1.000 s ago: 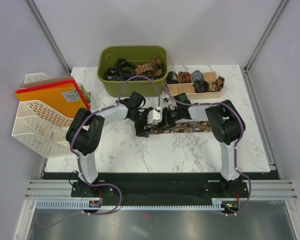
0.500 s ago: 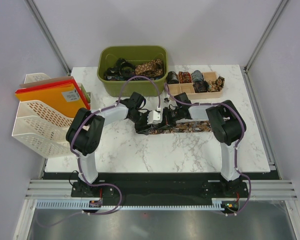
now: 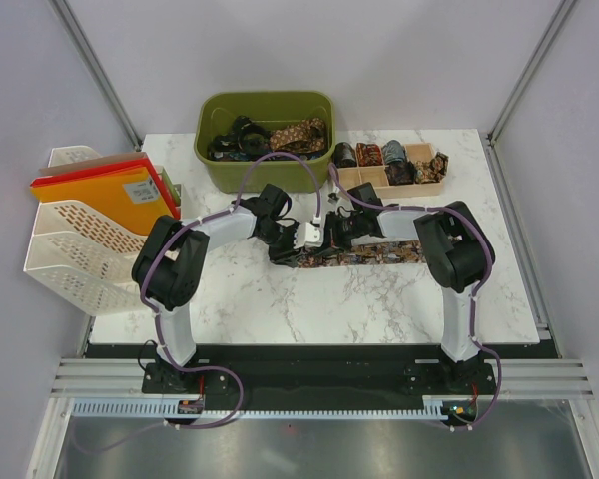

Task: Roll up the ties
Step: Roll the tie at the center of the board.

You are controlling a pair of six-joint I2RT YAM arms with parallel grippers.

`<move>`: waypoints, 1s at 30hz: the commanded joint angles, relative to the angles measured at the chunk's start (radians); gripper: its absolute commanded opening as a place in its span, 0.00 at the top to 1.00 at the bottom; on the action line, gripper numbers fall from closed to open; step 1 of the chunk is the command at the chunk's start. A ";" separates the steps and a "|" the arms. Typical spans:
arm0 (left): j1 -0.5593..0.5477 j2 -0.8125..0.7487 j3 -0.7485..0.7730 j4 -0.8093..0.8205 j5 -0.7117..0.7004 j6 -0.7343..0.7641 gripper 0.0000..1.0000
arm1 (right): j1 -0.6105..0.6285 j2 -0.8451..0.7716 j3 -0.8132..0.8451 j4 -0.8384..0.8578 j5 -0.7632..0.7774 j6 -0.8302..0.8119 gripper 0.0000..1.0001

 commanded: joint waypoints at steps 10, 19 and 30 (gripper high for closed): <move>-0.009 -0.030 0.028 -0.045 0.056 0.018 0.27 | 0.007 0.021 -0.005 0.020 0.071 -0.025 1.00; -0.011 -0.034 0.048 0.039 0.038 -0.059 0.16 | 0.011 0.012 -0.002 0.018 0.063 -0.027 1.00; -0.038 -0.033 0.054 0.050 0.055 -0.088 0.30 | 0.011 0.017 0.004 0.020 0.057 -0.017 1.00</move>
